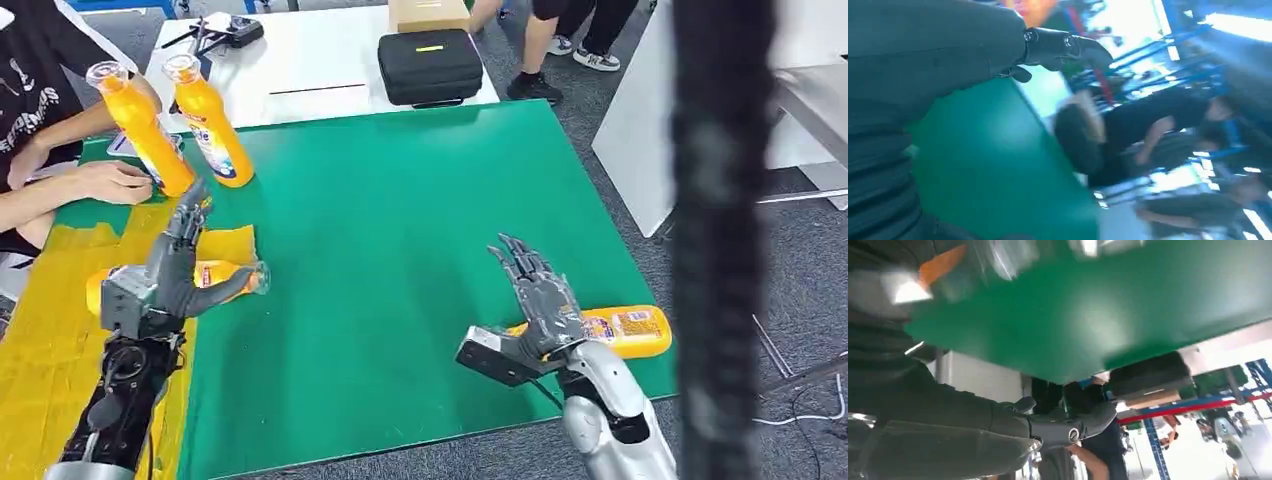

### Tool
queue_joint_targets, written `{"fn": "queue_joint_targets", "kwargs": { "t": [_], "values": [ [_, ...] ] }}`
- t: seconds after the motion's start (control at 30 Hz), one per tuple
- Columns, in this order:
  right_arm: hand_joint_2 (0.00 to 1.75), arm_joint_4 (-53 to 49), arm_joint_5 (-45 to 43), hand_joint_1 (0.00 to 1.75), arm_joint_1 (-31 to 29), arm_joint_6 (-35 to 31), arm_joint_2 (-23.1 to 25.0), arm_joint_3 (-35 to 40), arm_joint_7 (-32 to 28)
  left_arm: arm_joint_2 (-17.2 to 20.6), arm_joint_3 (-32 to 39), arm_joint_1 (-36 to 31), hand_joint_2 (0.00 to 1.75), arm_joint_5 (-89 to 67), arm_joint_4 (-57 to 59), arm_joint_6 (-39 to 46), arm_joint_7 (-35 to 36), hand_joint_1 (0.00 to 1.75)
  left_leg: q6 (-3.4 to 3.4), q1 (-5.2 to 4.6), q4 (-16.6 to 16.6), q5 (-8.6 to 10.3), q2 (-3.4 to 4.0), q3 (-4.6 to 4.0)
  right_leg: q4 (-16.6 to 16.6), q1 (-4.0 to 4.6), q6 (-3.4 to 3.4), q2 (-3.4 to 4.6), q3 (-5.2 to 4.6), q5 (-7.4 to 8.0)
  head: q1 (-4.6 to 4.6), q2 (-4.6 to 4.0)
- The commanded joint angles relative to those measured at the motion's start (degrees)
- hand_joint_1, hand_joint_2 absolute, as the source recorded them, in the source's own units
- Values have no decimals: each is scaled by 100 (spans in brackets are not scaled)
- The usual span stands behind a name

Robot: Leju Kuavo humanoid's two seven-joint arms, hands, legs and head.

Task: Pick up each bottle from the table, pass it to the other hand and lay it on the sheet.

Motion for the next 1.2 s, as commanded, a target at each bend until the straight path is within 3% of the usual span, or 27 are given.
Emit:
{"fn": "queue_joint_targets", "kwargs": {
  "t": [0.03, 0.1, 0.2, 0.33, 0.7, 0.73, 0.77, 1.2],
  "values": [
    [175, 416, 308, 0, -545, 800, -1066, -32, 417, -295, -111, 462, 175, 577, -1476, -663, 22, 0, -9, 1, 3, -8, 9, 10, 0, 0, 2, 1, 10, -5, -4, 0],
    [175, 691, 318, 0, -679, 1175, -1381, -118, 444, -386, -159, 513, 175, 579, -1498, -737, 22, 0, -10, 0, 6, -12, 4, 24, 1, 2, 5, -6, 26, -11, 0, 0],
    [175, 691, 318, 0, -679, 1175, -1381, -118, 444, -386, -159, 513, 175, 579, -1498, -737, 22, 0, -10, 2, 5, -15, 6, 32, -2, 4, 5, -4, 35, -12, -2, 0],
    [175, 1083, 70, 0, -852, 1642, -1621, -257, 430, -484, -239, 451, 175, 444, -1047, -903, 22, 0, -13, 1, 4, -19, 8, 48, 0, 3, 2, -1, 53, -19, -2, 0],
    [175, 1639, -312, 0, -595, 1965, -2050, -669, 15, -483, -739, 290, 175, 453, -756, -808, 22, 0, -5, 0, -3, -3, -15, 26, -7, 2, 2, -22, 33, -8, -4, 0],
    [175, 1702, -356, 0, -568, 2001, -2083, -673, -63, -498, -755, 232, 175, 472, -707, -815, 22, 0, -20, 4, 6, -26, -19, 68, 0, 7, 2, -35, 80, -33, -4, 0],
    [175, 1792, -401, 0, -590, 2038, -2082, -680, -121, -504, -779, 177, 175, 502, -685, -827, 22, 0, -8, 2, -2, -5, -22, 34, -8, 5, 2, -30, 45, -12, -2, 0],
    [175, 2155, -661, 0, -425, 2425, -2197, -728, -317, -606, -832, -53, 175, 518, -378, -879, 22, 0, 4, -8, -3, -1, -18, 49, -11, -5, 3, -24, 56, -5, -4, 0]
  ]
}}
